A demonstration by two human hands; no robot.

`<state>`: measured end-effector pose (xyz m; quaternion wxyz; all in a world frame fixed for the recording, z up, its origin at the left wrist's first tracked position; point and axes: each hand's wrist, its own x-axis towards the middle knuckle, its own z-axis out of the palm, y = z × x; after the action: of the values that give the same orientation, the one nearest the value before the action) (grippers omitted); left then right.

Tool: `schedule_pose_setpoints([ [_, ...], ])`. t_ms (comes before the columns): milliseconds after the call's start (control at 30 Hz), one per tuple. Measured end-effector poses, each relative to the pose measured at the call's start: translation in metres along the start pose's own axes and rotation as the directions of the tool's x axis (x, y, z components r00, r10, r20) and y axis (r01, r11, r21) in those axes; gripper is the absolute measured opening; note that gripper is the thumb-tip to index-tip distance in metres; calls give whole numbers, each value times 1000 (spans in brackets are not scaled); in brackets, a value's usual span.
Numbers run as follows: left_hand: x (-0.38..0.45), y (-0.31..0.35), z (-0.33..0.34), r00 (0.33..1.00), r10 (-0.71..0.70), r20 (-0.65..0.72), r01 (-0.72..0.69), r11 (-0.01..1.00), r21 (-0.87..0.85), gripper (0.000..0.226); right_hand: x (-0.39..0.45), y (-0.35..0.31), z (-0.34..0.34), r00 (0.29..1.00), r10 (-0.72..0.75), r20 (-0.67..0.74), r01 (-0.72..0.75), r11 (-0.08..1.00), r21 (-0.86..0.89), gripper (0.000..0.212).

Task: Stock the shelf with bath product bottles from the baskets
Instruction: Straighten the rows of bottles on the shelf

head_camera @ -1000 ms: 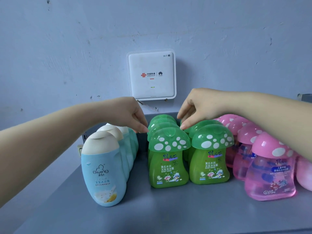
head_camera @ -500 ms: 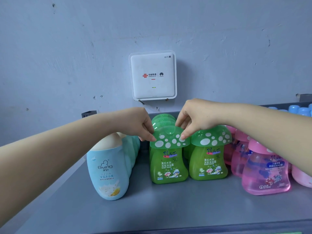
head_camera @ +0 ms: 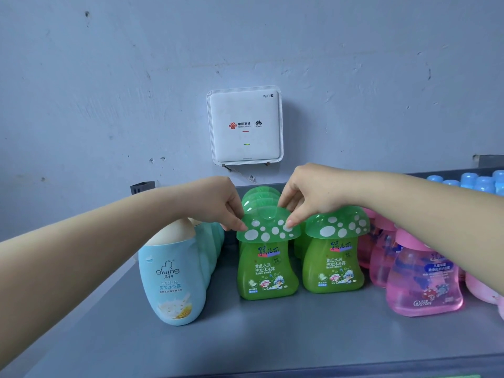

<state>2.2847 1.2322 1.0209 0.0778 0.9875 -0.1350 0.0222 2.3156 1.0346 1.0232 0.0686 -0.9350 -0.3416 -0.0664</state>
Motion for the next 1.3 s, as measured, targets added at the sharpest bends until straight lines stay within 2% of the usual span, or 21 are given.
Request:
schedule_pose_setpoints([
  [100, -2, -1, -7, 1000, -6, -31, 5, 1000, -10, 23, -2, 2, -8, 999, -3, -33, 4, 999, 33, 47],
  [233, -4, -6, -28, 987, -22, -161, 13, 998, -58, 14, -6, 10, -30, 990, 18, -141, -6, 997, 80, 42],
  [400, -1, -2, -40, 974, -29, -226, 18, 999, -52, 15, -10, 22, -43, 983, 54, -177, -36, 994, 106, 39],
  [667, 23, 21, -39, 975, -10, -223, -3, 999, -54, 16, -14, 56, -52, 981, 102, -164, -92, 994, 67, 33],
  [967, 66, 61, -21, 980, 22, -197, -20, 1000, 12, 17, -12, 102, -51, 990, 114, -85, -120, 990, -74, 30],
  [1300, 101, 72, -2, 990, -44, -137, 50, 998, 38, 21, 3, 131, -30, 998, 59, 29, -54, 986, -155, 31],
])
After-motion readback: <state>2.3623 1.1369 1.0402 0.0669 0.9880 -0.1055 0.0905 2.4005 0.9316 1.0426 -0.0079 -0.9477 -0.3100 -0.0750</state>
